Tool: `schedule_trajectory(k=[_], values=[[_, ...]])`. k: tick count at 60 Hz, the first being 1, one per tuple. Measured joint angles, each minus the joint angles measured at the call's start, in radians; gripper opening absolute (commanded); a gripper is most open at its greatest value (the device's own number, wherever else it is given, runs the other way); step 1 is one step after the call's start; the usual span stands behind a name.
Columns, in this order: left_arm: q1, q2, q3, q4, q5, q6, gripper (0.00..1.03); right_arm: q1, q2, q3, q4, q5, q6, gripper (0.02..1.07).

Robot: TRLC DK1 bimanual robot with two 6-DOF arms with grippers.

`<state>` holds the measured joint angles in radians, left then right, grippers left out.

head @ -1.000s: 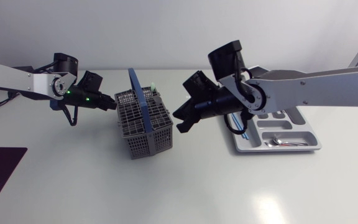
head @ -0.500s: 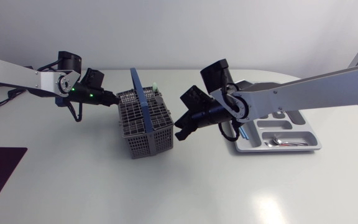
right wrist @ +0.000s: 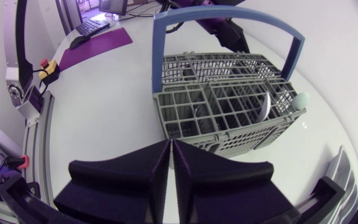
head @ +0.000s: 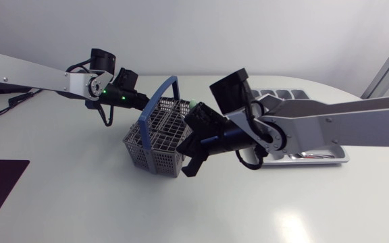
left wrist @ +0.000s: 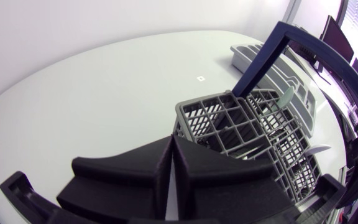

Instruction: Unload the cutlery basket into the drawer organizer.

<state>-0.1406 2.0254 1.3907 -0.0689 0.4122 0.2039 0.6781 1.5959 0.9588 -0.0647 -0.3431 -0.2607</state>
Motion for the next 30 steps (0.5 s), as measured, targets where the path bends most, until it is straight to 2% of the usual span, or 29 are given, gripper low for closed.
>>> schedule_trajectory(k=[11, 20, 30], values=[[0.049, -0.055, -0.046, -0.010, -0.001, 0.010, 0.06, -0.137, -0.025, -0.003, -0.003, -0.024, -0.005, 0.13], [0.099, -0.252, -0.216, -0.037, -0.002, 0.066, 0.06, -0.234, 0.041, 0.035, 0.018, -0.042, -0.012, 0.13], [0.088, -0.452, -0.362, -0.050, 0.002, 0.111, 0.06, -0.278, 0.167, 0.132, 0.037, -0.053, -0.016, 0.13]])
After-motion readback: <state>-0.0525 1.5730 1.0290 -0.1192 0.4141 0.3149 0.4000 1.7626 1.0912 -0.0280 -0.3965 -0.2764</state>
